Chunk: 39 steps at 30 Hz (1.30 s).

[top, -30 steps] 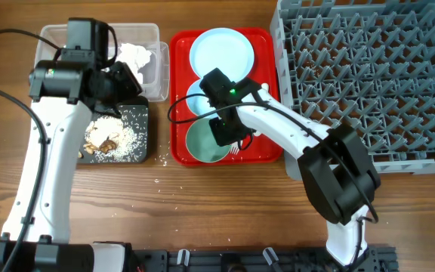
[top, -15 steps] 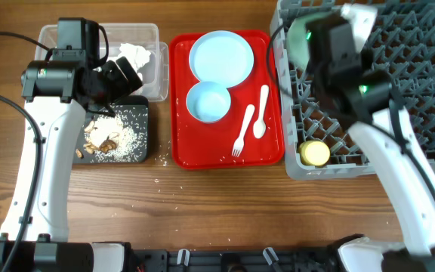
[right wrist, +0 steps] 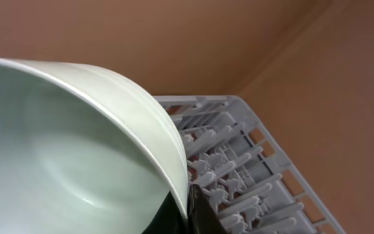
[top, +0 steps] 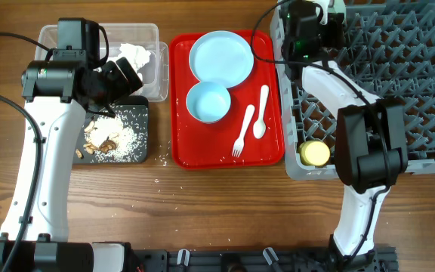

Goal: Sort waste into correct bins and load items into the dishwasher rack

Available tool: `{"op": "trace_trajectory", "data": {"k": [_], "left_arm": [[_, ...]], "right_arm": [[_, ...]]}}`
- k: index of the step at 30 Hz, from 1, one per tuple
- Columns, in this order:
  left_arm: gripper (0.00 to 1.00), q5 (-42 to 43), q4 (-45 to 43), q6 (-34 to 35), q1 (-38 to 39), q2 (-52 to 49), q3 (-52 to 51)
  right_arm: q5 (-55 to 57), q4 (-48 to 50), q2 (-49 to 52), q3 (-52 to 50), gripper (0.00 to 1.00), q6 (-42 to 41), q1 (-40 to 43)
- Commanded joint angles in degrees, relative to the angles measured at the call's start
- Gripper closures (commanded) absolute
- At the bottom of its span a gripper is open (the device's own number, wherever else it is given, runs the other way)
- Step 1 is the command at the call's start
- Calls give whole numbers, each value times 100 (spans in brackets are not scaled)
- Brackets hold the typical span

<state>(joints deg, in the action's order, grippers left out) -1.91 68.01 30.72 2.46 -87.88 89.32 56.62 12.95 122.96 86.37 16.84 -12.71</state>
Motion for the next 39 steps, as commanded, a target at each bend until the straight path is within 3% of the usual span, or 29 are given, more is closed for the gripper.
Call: {"op": "trace_trajectory", "data": {"k": [1,3,4,5,6,13,17,19,21,22,25,29,33,37,39], "left_arm": [[0,-76,0,-26,-39,0,33],[0,-74,0,-24,-39,0,33],[0,-74,0,-24,-39,0,33],[0,-74,0,-24,-39,0,33],[0,-74,0,-26,-39,0,33],[0,-76,0,-26,-39,0,33],[0,-74,0,-26,-39,0,33],[0,-74,0,-24,-39,0,33],[0,-74,0,-24,-39,0,33],[0,-74,0,-24,-39,0,33],[0,-74,0,-24,-39,0,33],[0,-74,0,-24,-39,0,33],[0,-76,0,-24,-39,0,33],[0,-74,0,-26,-39,0,33],[0,-74,0,-24,-39,0,33]], "right_arm": [[-267,-103,149,50,96,116,-229],[-278,-372,149,50,96,116,-402],[-275,-577,149,50,87,116,-492],[-275,-776,149,50,56,111,-562],[-273,-905,149,50,47,103,-605],[-249,-1049,76,52,35,96,-1075],[-262,-1419,-450,52,35,-240,-1325],[-920,-2374,-813,52,35,-1113,-1375],[-2710,-3727,-1113,52,34,-2350,-1375],[-4083,-4369,-1261,52,29,-2872,-1373],[-6594,-5158,-1307,20,28,-3534,-1375],[-6830,-4892,-1235,-570,33,-3805,-1373],[-6922,-4411,-852,-704,46,-3851,-1375],[-7215,-4205,-702,-702,67,-3912,-1368],[-7193,-4199,-675,-702,68,-3912,-1368]]}}
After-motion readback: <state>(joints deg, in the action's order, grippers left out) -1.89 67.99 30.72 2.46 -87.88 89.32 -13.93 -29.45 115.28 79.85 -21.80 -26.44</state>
